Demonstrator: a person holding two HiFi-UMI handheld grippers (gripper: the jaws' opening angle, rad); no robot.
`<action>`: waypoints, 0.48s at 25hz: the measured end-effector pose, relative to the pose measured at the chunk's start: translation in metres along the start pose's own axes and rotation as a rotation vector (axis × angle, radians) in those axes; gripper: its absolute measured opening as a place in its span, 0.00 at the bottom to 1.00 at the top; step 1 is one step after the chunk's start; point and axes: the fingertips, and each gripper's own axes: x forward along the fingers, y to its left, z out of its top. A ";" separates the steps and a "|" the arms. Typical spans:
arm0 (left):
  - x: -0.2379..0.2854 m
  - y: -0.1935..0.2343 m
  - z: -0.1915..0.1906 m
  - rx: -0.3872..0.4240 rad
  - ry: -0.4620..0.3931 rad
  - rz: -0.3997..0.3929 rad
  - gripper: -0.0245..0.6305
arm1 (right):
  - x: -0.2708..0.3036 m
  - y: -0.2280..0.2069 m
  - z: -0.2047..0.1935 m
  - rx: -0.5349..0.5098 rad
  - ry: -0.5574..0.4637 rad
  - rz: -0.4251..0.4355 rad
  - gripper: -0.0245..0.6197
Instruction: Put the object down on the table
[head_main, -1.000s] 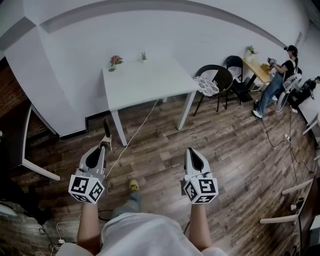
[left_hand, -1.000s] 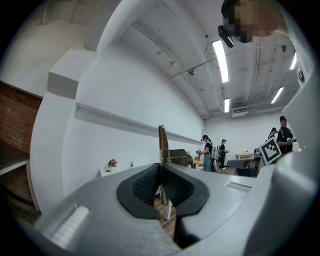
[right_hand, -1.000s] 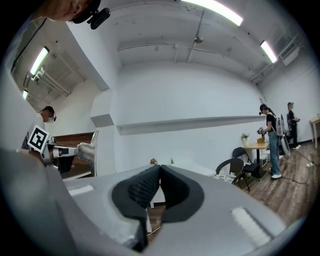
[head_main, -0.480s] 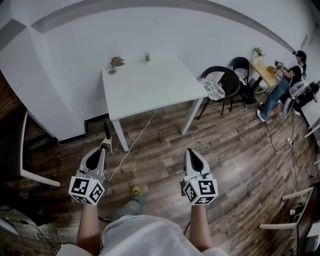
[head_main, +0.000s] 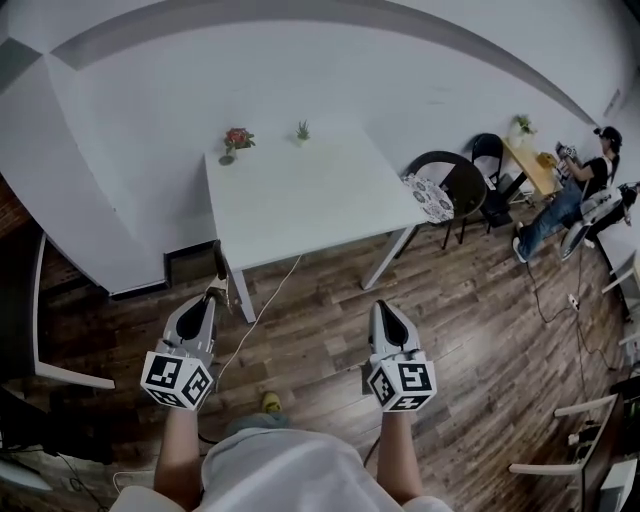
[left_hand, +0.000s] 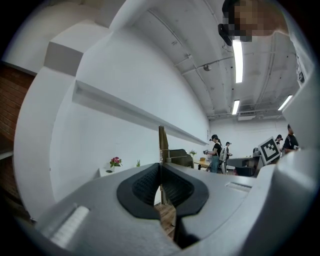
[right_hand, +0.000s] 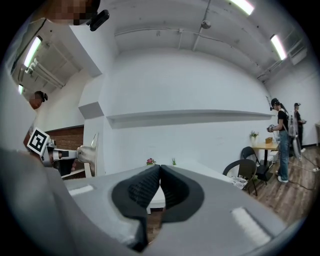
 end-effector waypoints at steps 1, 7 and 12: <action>0.006 0.007 0.002 0.000 -0.003 -0.002 0.06 | 0.010 0.002 0.002 -0.002 -0.003 0.000 0.04; 0.036 0.045 0.007 -0.008 -0.011 -0.006 0.06 | 0.059 0.013 0.006 -0.009 -0.005 0.002 0.04; 0.054 0.060 0.005 -0.012 -0.009 -0.011 0.06 | 0.080 0.014 0.005 -0.001 0.001 -0.007 0.04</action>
